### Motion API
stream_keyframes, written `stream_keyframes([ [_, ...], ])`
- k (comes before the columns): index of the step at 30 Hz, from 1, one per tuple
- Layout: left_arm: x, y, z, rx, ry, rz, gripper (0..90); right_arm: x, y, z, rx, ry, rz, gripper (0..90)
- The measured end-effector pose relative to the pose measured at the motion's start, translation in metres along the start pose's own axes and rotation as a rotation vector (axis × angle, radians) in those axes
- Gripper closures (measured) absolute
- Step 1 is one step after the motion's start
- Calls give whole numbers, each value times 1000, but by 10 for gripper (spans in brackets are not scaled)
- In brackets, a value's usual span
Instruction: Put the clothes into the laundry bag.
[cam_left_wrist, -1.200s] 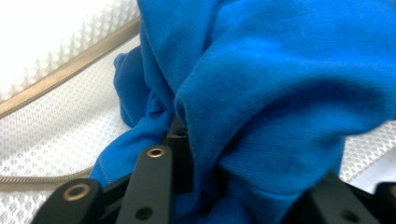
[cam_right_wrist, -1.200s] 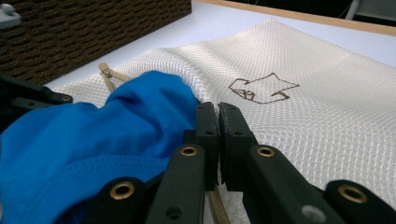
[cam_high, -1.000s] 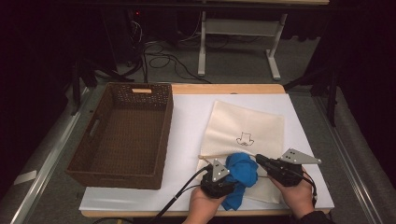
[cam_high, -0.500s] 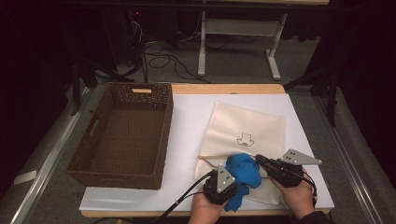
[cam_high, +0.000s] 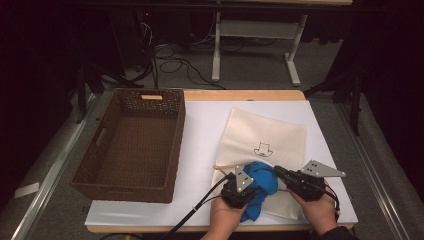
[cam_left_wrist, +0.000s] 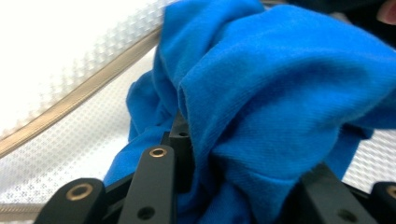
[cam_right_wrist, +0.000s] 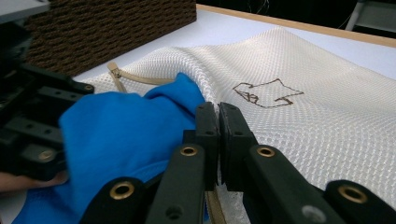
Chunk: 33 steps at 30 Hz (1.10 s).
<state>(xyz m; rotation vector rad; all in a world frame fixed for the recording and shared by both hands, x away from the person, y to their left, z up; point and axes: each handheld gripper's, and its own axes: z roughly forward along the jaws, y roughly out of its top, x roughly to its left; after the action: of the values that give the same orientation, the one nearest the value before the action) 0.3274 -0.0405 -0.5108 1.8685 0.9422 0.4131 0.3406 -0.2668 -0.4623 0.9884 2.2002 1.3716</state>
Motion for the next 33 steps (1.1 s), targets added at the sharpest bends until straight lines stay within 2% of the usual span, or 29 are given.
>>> stream_keyframes([
  [3, -1, 0, 4, 5, -3, -17, 653, 0, 0, -1, -1, 0, 3, 886],
  [6, -1, -2, 4, 35, -30, 0, 535, 0, 0, -2, -6, 3, 1, 886],
  [9, 2, -2, -7, 29, -52, 14, 408, 0, -1, -3, -12, 8, 4, 886],
  [10, 1, -3, -11, 33, -66, 29, 350, 0, -1, -3, -14, 8, 0, 885],
  [11, -1, -4, -15, 47, -65, 61, 275, 0, 0, -3, -14, 9, 2, 885],
  [12, -3, -5, -19, 55, -52, 90, 217, 0, 0, -3, -14, 9, 3, 885],
  [13, -4, -7, -22, 46, -43, 103, 195, 0, 0, -3, -17, 9, -4, 885],
  [16, -5, -14, -33, 1, -51, 103, 196, 1, -1, -4, -16, 7, 0, 885],
  [18, -5, -15, -32, 5, -52, 107, 211, 1, -1, -4, -16, 7, 2, 885],
  [21, -5, -15, -30, 12, -65, 92, 204, 2, 0, -3, -14, 5, 0, 885],
  [23, -7, -15, -30, 14, -64, 102, 207, 2, 0, -3, -13, 4, -3, 885],
  [24, -8, -14, -32, 6, -67, 106, 221, 2, 0, -4, -13, 5, 0, 885],
  [26, -8, -12, -35, -21, -82, 104, 319, 2, -1, -3, -13, 7, 5, 885],
  [28, -9, -11, -39, -47, -113, 103, 465, 2, -1, -3, -10, 5, 7, 885],
  [30, -9, -10, -40, -48, -157, 94, 649, 2, -1, -3, -10, 5, 5, 885],
  [33, -10, -7, -36, -40, -124, 102, 783, 3, -1, -3, -6, 5, 5, 885],
])
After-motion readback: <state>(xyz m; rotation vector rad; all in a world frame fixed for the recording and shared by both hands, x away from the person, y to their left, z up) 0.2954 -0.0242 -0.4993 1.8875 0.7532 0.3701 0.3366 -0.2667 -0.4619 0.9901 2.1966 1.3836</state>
